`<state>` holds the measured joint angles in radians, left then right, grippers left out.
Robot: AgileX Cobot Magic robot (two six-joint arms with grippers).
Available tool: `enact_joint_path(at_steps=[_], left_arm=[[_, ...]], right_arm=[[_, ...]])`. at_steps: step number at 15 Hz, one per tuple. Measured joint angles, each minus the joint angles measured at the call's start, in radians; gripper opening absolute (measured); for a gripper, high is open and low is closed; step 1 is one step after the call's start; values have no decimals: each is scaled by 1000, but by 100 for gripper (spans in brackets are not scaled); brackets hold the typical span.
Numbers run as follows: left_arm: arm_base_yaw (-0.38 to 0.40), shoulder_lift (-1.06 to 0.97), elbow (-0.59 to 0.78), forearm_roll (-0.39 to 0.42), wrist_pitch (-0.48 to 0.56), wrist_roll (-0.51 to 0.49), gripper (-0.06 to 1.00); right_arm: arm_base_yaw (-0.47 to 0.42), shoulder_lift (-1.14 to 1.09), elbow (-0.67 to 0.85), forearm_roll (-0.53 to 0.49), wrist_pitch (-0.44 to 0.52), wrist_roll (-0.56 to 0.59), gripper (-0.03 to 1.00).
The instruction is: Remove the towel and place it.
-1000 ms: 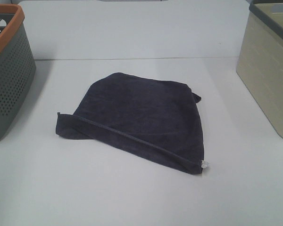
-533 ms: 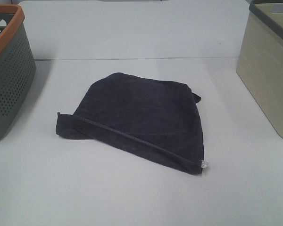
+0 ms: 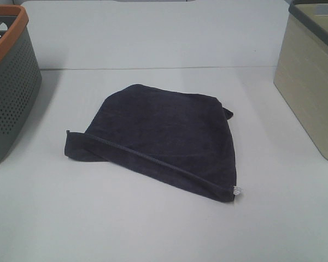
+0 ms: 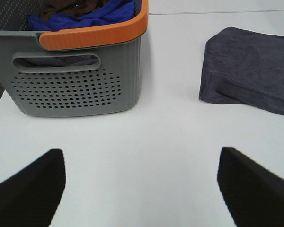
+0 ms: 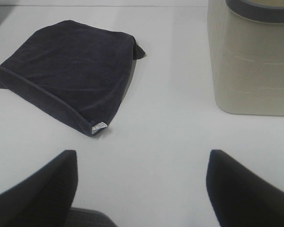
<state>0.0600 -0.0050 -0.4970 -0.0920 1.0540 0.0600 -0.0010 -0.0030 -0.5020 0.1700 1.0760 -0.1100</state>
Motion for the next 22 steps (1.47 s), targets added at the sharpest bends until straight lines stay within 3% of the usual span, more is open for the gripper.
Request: enact_joint_path(at_steps=[5, 9, 22], left_arm=[[-1, 0, 0, -3, -4, 1, 82], [-63, 0, 0, -3, -5, 1, 82], [-64, 0, 0, -3, -7, 1, 82]], right_arm=[[0, 0, 0, 4, -2, -1, 75], [0, 0, 0, -28, -2, -2, 75], [0, 0, 0, -28, -3, -3, 75]])
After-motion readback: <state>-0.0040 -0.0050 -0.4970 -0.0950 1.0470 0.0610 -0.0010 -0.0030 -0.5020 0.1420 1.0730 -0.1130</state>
